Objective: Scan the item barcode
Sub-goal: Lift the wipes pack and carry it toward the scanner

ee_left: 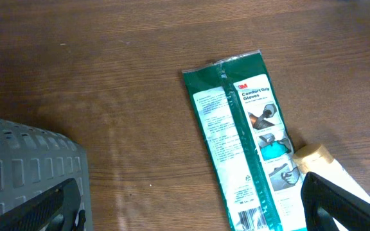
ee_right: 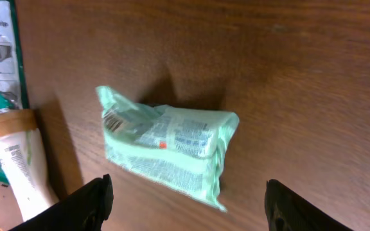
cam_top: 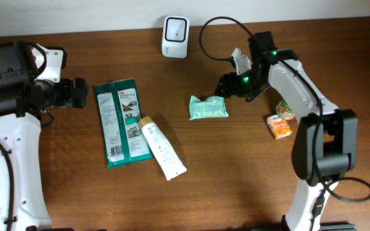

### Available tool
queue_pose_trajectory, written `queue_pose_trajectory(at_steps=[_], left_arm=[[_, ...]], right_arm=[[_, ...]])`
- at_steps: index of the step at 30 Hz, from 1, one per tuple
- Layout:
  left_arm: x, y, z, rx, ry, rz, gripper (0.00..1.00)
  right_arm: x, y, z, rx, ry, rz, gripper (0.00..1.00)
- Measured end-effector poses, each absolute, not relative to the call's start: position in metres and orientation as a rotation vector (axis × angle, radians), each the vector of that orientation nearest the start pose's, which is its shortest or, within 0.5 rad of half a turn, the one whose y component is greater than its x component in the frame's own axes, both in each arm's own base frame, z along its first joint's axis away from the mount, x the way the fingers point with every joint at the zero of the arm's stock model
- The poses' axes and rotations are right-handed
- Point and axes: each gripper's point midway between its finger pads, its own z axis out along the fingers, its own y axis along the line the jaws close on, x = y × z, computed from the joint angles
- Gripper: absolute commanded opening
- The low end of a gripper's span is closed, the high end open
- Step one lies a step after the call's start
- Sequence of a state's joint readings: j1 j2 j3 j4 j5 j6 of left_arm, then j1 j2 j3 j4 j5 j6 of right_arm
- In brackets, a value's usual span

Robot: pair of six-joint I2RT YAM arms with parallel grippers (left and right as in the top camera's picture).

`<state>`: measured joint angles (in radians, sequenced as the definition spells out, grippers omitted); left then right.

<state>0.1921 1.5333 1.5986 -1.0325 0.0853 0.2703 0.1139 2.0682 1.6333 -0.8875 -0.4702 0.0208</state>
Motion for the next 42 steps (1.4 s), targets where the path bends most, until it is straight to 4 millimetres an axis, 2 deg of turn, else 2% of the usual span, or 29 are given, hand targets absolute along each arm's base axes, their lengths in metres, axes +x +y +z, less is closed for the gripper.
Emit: queue_pose_trajectory(at_steps=[7,12,13,16,19,24,29,30,32,34,35,38,40,42], left_arm=[[0.386,0.060,0.251,0.133,2.531,0.076,0.99],[0.386,0.060,0.251,0.133,2.531,0.076,0.99],[0.386,0.060,0.251,0.133,2.531,0.076,0.99],[0.386,0.060,0.251,0.133,2.531,0.076,0.99],[0.386,0.060,0.251,0.133,2.531,0.076,0.99],[0.386,0.060,0.251,0.133,2.531,0.076,0.99],[0.385,0.060,0.251,0.133,2.531,0.075,0.99],[0.386,0.060,0.251,0.133,2.531,0.076,0.99],[0.386,0.060,0.251,0.133,2.531,0.076,0.99],[0.386,0.060,0.251,0.133,2.530,0.076,0.99],[0.386,0.060,0.251,0.133,2.531,0.076,0.99],[0.386,0.060,0.251,0.133,2.531,0.076,0.99],[0.386,0.060,0.251,0.133,2.531,0.076,0.99],[0.386,0.060,0.251,0.133,2.531,0.076,0.99]], right_arm=[[0.434,0.137,0.031,-0.240,2.900,0.804,0.67],[0.430,0.145,0.020,-0.263,2.905,0.892,0.59],[0.430,0.148,0.019,-0.268,2.897,0.922,0.54],[0.429,0.157,0.015,-0.274,2.883,1.014,0.26],[0.427,0.163,0.010,-0.259,2.881,1.085,0.06],[0.427,0.165,0.012,-0.254,2.871,1.129,0.04],[0.408,0.163,0.018,-0.230,2.949,1.157,0.04],[0.405,0.163,0.023,-0.231,2.956,1.159,0.04],[0.403,0.163,0.046,-0.252,2.926,1.151,0.04],[0.404,0.164,0.081,-0.289,2.859,1.141,0.04],[0.401,0.165,0.115,-0.321,2.795,1.135,0.04],[0.388,0.168,0.179,-0.398,2.664,1.139,0.04],[0.376,0.170,0.209,-0.440,2.598,1.155,0.04],[0.364,0.170,0.230,-0.467,2.559,1.163,0.04]])
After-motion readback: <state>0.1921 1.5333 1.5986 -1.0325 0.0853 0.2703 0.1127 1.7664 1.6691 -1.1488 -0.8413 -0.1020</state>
